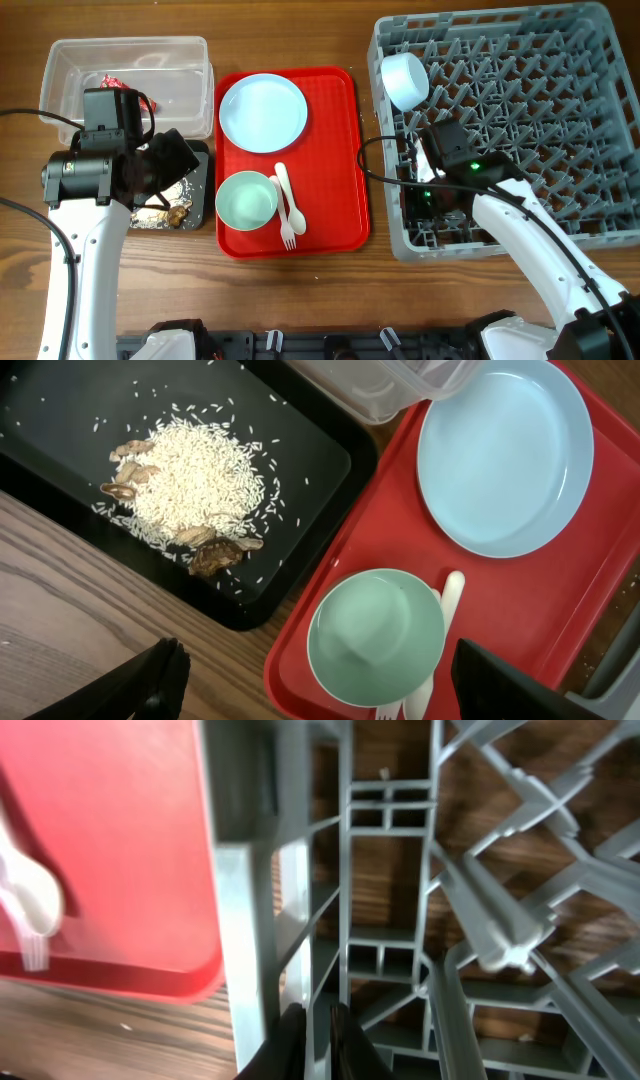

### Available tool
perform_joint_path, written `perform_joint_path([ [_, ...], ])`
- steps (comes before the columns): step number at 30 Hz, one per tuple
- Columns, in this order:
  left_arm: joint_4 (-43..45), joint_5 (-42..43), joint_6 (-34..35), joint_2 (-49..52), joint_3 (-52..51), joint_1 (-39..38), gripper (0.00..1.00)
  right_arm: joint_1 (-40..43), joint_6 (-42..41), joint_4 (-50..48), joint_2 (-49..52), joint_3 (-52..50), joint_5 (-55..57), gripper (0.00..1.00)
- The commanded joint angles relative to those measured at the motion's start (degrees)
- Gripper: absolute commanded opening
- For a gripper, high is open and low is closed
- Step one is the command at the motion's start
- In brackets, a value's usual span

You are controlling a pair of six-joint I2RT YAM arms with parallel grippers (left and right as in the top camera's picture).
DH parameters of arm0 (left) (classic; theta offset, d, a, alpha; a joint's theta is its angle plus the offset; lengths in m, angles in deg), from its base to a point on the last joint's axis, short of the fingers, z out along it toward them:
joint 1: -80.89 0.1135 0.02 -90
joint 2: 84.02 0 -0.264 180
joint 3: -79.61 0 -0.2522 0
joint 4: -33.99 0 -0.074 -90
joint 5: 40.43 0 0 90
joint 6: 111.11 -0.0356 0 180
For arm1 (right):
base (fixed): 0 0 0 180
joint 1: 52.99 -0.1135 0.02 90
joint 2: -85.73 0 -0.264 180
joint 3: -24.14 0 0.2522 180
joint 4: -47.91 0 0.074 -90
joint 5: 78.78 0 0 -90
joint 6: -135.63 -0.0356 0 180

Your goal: Sort waste into correct bins and load items into the dishwasher rack

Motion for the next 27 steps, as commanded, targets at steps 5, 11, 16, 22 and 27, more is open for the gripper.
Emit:
perform_joint_path([
  [5,-0.07,0.04,0.33,-0.46,0.28,0.31,0.85,-1.03,-3.56,1.49,0.63,-0.15,-2.86,0.12],
  [11,-0.07,0.04,0.33,-0.48,0.28,0.31,0.86,-1.03,-7.69,11.04,0.63,-0.15,-1.81,0.13],
  [16,-0.09,0.04,0.33,-0.46,0.28,0.31,0.85,-1.03,-8.76,12.83,0.63,-0.15,-1.84,0.13],
  [22,0.00,0.04,0.33,-0.48,0.28,0.31,0.85,-1.03,-9.57,13.84,0.63,-0.15,-1.86,0.14],
  [27,-0.02,0.04,0.33,-0.48,0.28,0.31,0.86,-1.03,-10.62,15.56,0.61,-0.15,-1.88,0.14],
])
